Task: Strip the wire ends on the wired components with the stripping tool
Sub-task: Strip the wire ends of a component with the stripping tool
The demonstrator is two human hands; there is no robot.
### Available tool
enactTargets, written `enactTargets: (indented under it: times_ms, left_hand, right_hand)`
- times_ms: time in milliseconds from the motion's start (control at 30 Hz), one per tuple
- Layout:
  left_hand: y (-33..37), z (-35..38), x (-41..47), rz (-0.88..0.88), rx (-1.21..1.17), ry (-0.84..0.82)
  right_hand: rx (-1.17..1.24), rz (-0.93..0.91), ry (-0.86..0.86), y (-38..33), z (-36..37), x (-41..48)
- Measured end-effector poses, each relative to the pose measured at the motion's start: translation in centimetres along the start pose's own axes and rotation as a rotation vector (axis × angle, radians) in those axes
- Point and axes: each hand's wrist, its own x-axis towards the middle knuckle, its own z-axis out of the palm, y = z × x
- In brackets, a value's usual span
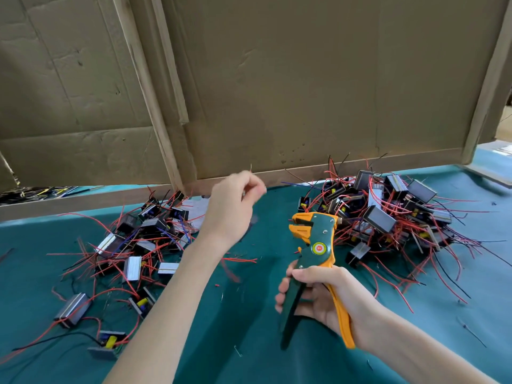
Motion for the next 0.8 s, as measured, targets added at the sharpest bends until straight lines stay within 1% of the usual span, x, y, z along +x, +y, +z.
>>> enactTargets:
  times_ms: [67, 100, 167, 233, 333, 367, 467, 533, 567, 667, 700, 733, 800]
  left_hand:
    - [2.2, 0.8, 1.7, 0.058, -0.066, 0.132]
    - [3.4, 1.5, 2.6, 0.082, -0.114, 0.172]
    - [6.1, 3.2, 4.2, 0.136, -0.216, 0.201]
    - [8.5, 5.1, 4.8, 0.182, -0.258, 0.133]
    - [10.1, 6.9, 3.9, 0.179, -0.270, -0.155]
    - [10.0, 7.0, 3.3, 0.185, -0.280, -0.215]
    - [7.9, 5.2, 1.5, 0.195, -0.260, -0.244]
    - [4.9, 2.9, 0.8, 0.115, -0.141, -0.269]
    - [3.1, 1.5, 0.5, 0.051, -0.036, -0.309]
    - [-2.6, -2.5, -0.6, -0.163, 0.375, -0.530]
    - [-4.1, -3.4, -0.9, -0.232, 0.485, -0.578]
    - [-5.2, -4.1, -1.2, -0.284, 0.556, -0.596]
    - [-6.6, -4.8, -1.5, -0.331, 0.620, -0.585]
  right_hand:
    - [0.044, 0.030, -0.004, -0.2, -0.1, -0.1]
    - [0.056, 0.037, 0.001, -0.2, -0.2, -0.1]
    - [0.073, 0.041, 0.014, -0.3, -0.2, -0.1]
    - [0.086, 0.049, 0.016, -0.2, -0.2, -0.1]
    - [0.101, 0.072, 0.008, -0.2, -0.4, 0.0]
    - [0.108, 0.078, 0.005, -0.2, -0.5, 0.1]
    - [0.128, 0.084, -0.006, -0.4, -0.4, 0.1]
    - [0.139, 0.089, 0.003, -0.4, -0.4, 0.2]
    - [0.145, 0.091, 0.006, -0.4, -0.4, 0.2]
    - [0.150, 0.087, 0.013, -0.4, -0.3, 0.3]
    - [0.148, 0.084, 0.016, -0.4, -0.3, 0.3]
    - [0.148, 0.082, 0.018, -0.3, -0.3, 0.3]
    - [0.153, 0.079, 0.019, -0.3, -0.4, 0.3]
